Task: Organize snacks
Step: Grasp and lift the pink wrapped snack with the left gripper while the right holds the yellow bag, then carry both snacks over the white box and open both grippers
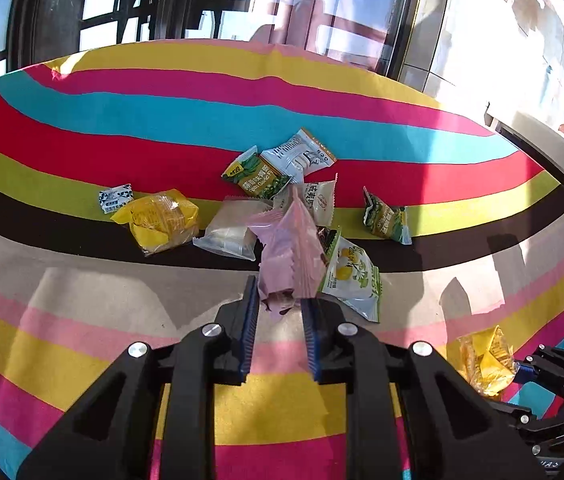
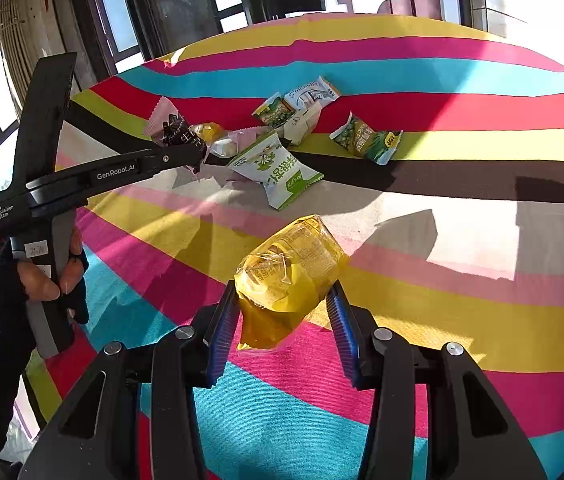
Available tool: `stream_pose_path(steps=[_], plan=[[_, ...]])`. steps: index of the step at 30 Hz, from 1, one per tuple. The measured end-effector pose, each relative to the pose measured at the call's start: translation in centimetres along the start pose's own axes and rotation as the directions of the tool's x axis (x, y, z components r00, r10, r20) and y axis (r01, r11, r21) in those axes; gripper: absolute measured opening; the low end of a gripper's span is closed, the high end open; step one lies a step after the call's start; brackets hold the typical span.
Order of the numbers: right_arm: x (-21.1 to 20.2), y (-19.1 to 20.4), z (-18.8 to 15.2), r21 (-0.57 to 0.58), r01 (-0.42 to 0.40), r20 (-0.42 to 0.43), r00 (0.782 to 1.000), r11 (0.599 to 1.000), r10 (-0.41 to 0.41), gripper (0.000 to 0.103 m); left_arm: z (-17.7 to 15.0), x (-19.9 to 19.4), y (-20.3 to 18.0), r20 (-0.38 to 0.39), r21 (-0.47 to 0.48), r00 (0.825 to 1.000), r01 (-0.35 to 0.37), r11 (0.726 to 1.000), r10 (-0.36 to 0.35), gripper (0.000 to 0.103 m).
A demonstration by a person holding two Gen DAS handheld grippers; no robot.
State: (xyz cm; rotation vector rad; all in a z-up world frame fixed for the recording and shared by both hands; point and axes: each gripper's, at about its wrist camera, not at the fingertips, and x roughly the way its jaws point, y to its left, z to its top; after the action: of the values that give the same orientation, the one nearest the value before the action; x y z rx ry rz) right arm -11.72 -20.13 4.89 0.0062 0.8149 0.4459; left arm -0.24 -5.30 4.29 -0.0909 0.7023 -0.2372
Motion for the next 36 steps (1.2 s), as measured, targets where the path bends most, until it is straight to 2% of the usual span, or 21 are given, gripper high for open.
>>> stream_pose_path(steps=[5, 12, 18, 21, 28, 31, 36], plan=[[0.0, 0.1, -0.1, 0.0, 0.008, -0.001, 1.0, 1.0, -0.008, 0.045, -2.6, -4.5, 1.9, 0.036, -0.019, 0.999, -0.005, 1.0, 0.006, 0.021], [0.5, 0.3, 0.0, -0.013, 0.038, -0.021, 0.999, 0.999, -0.038, 0.045, -7.1, -10.0, 6.4, 0.048, -0.122, 0.999, 0.006, 0.993, 0.0, 0.021], [0.5, 1.7, 0.0, -0.075, 0.079, -0.015, 0.997, 0.994, -0.08, 0.044, -9.5, -15.4, 9.6, 0.089, -0.146, 0.995, -0.042, 0.988, 0.056, 0.021], [0.2, 2.6, -0.3, -0.027, -0.001, -0.023, 1.0, 1.0, 0.0, 0.044, -10.4, -17.8, 10.6, 0.109, -0.145, 0.991, -0.063, 0.987, 0.079, 0.021], [-0.8, 10.9, -1.4, -0.167, -0.08, -0.014, 0.997, 0.983, 0.079, 0.044, -13.5, -21.9, 13.0, 0.131, -0.181, 0.983, -0.101, 0.978, 0.126, 0.022], [-1.0, 14.6, -1.9, -0.242, -0.1, -0.015, 0.995, 0.965, 0.099, 0.044, -15.0, -23.7, 14.5, 0.135, -0.214, 0.98, -0.118, 0.97, 0.149, 0.022], [-1.3, 20.8, -2.9, -0.34, -0.183, -0.044, 0.983, 0.923, 0.179, 0.044, -18.0, -26.7, 16.9, 0.142, -0.276, 0.971, -0.147, 0.95, 0.191, 0.022]])
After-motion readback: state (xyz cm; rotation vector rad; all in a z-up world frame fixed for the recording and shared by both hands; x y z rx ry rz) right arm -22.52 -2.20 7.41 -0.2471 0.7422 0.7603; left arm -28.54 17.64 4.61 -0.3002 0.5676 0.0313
